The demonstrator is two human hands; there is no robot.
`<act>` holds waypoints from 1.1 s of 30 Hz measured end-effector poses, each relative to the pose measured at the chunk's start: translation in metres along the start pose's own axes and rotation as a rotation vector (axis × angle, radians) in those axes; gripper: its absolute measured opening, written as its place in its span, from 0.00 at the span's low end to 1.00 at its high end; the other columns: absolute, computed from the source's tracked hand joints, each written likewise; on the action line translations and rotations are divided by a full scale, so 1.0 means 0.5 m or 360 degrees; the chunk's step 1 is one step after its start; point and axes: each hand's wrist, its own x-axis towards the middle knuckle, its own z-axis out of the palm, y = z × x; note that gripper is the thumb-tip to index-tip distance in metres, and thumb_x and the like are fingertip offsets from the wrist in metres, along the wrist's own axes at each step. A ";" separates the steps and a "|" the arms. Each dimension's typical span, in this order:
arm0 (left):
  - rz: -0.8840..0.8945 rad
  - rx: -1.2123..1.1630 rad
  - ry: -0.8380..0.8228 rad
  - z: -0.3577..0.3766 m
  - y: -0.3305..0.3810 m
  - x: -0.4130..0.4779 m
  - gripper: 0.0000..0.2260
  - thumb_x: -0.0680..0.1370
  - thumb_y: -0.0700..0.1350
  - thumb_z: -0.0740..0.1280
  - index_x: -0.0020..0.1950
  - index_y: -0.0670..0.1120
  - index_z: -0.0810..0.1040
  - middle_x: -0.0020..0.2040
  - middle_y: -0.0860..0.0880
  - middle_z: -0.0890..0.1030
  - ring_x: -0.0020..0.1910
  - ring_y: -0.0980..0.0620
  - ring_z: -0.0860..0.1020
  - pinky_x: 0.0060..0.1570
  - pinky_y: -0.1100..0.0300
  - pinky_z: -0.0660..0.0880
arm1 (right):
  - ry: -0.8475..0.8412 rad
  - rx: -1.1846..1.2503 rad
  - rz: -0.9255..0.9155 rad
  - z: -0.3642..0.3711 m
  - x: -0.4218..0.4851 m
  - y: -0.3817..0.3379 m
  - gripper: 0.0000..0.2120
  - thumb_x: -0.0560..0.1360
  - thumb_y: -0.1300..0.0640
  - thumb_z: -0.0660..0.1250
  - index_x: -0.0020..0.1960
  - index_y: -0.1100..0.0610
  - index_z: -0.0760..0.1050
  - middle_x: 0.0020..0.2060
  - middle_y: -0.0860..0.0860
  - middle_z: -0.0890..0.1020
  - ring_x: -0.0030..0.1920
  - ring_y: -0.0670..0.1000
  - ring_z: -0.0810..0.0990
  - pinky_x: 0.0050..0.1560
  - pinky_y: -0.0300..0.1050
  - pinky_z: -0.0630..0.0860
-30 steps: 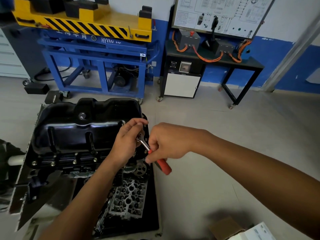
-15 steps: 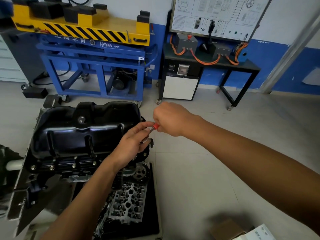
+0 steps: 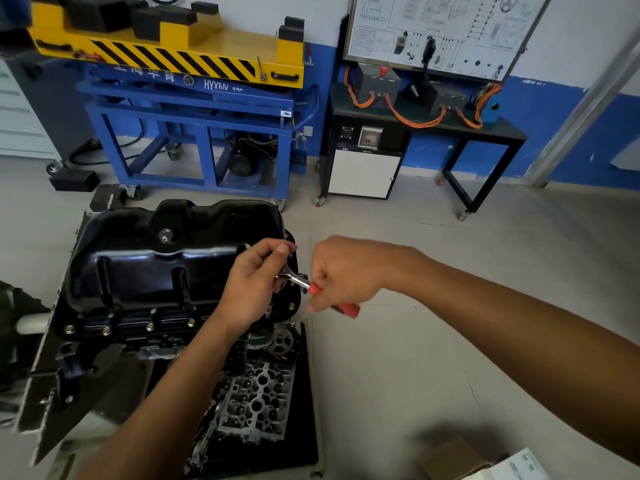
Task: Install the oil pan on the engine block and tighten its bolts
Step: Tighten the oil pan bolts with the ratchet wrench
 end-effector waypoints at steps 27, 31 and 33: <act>-0.0137 -0.0042 -0.0198 0.000 0.004 0.003 0.13 0.81 0.49 0.59 0.54 0.47 0.81 0.43 0.28 0.73 0.43 0.43 0.71 0.44 0.48 0.67 | 0.0024 -0.0227 0.0019 -0.005 -0.010 -0.039 0.19 0.73 0.44 0.74 0.33 0.58 0.77 0.24 0.47 0.73 0.24 0.44 0.70 0.25 0.36 0.66; -0.0185 -0.0091 -0.0207 0.001 0.008 -0.001 0.13 0.80 0.51 0.60 0.54 0.48 0.82 0.43 0.28 0.74 0.44 0.42 0.72 0.44 0.46 0.67 | 0.0151 -0.0373 0.0121 -0.017 -0.001 -0.024 0.17 0.69 0.45 0.78 0.34 0.56 0.77 0.27 0.49 0.78 0.30 0.49 0.78 0.30 0.43 0.73; -0.0189 -0.0091 -0.0213 0.001 0.008 -0.003 0.13 0.80 0.51 0.60 0.54 0.47 0.82 0.43 0.26 0.73 0.44 0.39 0.72 0.44 0.44 0.66 | 0.0233 -0.0392 0.0139 -0.021 0.009 -0.020 0.17 0.69 0.50 0.79 0.32 0.56 0.74 0.29 0.51 0.79 0.31 0.51 0.79 0.32 0.45 0.75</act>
